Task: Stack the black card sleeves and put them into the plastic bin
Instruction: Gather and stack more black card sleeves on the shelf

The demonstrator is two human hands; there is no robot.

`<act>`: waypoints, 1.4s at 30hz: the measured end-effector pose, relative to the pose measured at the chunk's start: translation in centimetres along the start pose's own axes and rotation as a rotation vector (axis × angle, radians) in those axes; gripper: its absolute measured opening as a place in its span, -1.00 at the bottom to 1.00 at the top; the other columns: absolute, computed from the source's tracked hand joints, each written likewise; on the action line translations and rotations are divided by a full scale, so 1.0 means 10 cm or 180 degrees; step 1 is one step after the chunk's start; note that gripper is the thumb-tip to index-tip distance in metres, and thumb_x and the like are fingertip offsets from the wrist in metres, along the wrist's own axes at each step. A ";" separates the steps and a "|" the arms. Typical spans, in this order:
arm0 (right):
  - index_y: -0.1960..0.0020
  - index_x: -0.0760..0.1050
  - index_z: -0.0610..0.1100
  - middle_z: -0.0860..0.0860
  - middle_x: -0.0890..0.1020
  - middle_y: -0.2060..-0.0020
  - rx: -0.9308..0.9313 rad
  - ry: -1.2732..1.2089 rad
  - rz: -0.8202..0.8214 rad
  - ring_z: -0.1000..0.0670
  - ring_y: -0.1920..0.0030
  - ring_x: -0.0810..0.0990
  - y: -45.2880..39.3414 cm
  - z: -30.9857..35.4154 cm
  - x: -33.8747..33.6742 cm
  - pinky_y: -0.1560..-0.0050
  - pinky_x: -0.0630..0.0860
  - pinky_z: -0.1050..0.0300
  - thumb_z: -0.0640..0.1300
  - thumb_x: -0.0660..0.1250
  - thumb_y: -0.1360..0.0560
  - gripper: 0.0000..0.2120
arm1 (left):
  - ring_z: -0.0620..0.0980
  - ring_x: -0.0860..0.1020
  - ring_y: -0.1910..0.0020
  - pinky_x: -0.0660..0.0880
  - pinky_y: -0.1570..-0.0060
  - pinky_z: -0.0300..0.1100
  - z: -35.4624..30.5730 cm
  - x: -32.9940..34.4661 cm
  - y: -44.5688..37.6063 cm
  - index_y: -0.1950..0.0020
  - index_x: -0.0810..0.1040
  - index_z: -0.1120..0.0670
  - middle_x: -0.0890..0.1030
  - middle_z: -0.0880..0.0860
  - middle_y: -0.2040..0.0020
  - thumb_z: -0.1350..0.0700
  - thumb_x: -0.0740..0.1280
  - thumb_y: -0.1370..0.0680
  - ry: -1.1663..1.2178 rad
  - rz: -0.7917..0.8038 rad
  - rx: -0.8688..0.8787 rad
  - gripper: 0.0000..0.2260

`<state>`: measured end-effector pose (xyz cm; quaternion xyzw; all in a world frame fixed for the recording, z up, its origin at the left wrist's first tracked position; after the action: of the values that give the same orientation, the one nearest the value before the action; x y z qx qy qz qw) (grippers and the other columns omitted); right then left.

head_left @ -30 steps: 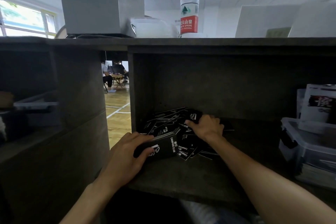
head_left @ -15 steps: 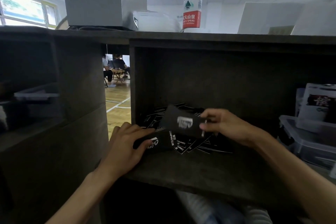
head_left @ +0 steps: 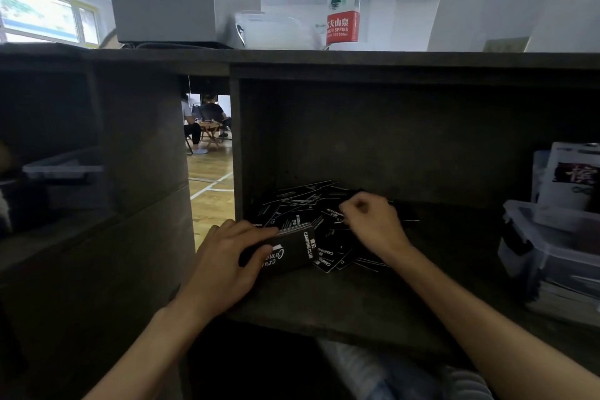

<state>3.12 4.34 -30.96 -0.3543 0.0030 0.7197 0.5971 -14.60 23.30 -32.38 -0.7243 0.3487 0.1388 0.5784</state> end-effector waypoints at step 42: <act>0.12 0.56 -0.01 0.02 0.65 0.11 0.0118 -0.0142 -0.0026 0.04 0.09 0.61 -0.03 -0.19 -0.19 0.19 0.48 0.27 -0.20 0.34 -0.55 -0.88 | -0.04 0.47 0.00 0.49 0.07 0.03 -0.17 0.00 0.02 -0.24 0.59 -0.01 0.58 -0.10 -0.05 0.15 0.32 -0.57 -0.0375 0.0100 0.0266 -0.75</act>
<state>4.38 1.95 -31.27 -0.3270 0.0016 0.7248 0.6064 -15.04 21.75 -32.01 -0.6846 0.3308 0.1755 0.6254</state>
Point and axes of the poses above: each hand's wrist, its own y-axis away from the middle knuckle, its own x-axis out of the palm, z = x × y, the point moved 8 cm from there along -y, towards the middle knuckle
